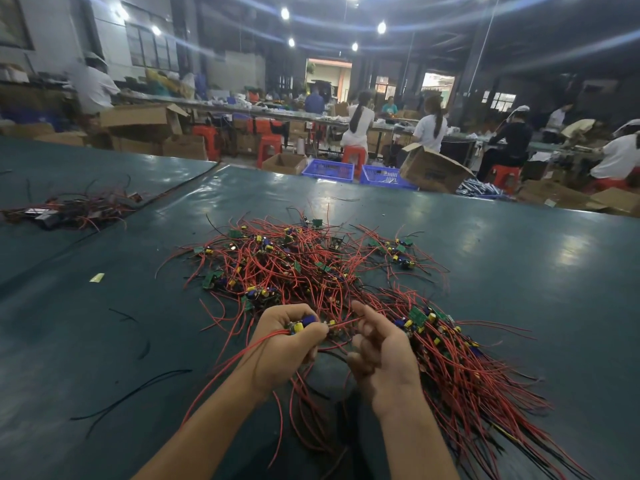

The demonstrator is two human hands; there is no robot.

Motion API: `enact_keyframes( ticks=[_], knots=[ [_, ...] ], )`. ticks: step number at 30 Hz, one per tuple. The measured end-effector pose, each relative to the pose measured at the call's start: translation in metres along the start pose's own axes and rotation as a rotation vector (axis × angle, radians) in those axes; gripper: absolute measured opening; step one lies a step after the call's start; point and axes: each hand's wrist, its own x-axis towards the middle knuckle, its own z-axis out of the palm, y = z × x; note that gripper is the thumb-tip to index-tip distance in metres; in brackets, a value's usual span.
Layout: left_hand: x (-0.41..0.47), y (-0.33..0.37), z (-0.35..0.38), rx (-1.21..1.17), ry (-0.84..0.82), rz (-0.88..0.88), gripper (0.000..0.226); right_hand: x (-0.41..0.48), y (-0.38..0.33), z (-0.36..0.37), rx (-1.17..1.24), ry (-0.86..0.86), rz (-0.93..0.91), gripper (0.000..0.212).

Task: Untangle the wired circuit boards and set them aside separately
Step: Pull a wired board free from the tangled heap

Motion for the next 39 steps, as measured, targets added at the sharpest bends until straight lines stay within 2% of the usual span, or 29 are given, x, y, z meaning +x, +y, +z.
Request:
enact_keyframes(
  ticks=[7, 12, 14, 16, 19, 21, 25, 28, 31, 33, 35, 39],
  knots=[
    [-0.002, 0.003, 0.002, 0.033, -0.046, 0.010, 0.031, 0.006, -0.014, -0.014, 0.010, 0.119, -0.221, 0.017],
    [-0.002, 0.003, 0.000, -0.041, -0.054, -0.005, 0.031, 0.002, -0.011, -0.012, 0.111, 0.109, -0.191, 0.019],
    [0.001, 0.002, -0.002, -0.117, -0.011, -0.029, 0.030, -0.002, -0.010, -0.010, 0.068, 0.110, -0.199, 0.019],
    [0.008, -0.004, -0.004, -0.127, 0.062, -0.033, 0.039, -0.004, -0.006, -0.007, -0.065, 0.123, -0.222, 0.025],
    [0.013, -0.008, -0.005, 0.015, 0.230, 0.046, 0.034, -0.007, 0.005, 0.002, -0.275, 0.100, -0.236, 0.039],
    [0.010, -0.010, -0.007, 0.183, 0.274, 0.167, 0.035, -0.012, 0.012, 0.009, -0.406, 0.029, -0.272, 0.045],
    [0.003, -0.016, -0.012, 0.738, 0.306, 0.316, 0.031, -0.023, 0.025, 0.017, -0.528, -0.170, -0.359, 0.037],
    [0.002, -0.015, -0.016, 1.108, 0.343, 0.439, 0.023, -0.025, 0.033, 0.022, -0.550, -0.164, -0.389, 0.036],
    [0.002, -0.018, -0.018, 1.143, 0.310, 0.509, 0.022, -0.022, 0.038, 0.023, -0.535, -0.071, -0.347, 0.044],
    [0.002, -0.018, -0.018, 1.101, 0.302, 0.546, 0.014, -0.020, 0.039, 0.024, -0.548, -0.050, -0.380, 0.031],
    [0.001, -0.014, -0.016, 1.042, 0.291, 0.556, 0.022, -0.019, 0.038, 0.024, -0.531, -0.056, -0.398, 0.025],
    [-0.002, -0.012, -0.017, 0.912, 0.188, 0.615, 0.042, -0.019, 0.036, 0.023, -0.457, -0.098, -0.406, 0.036]
  ],
)
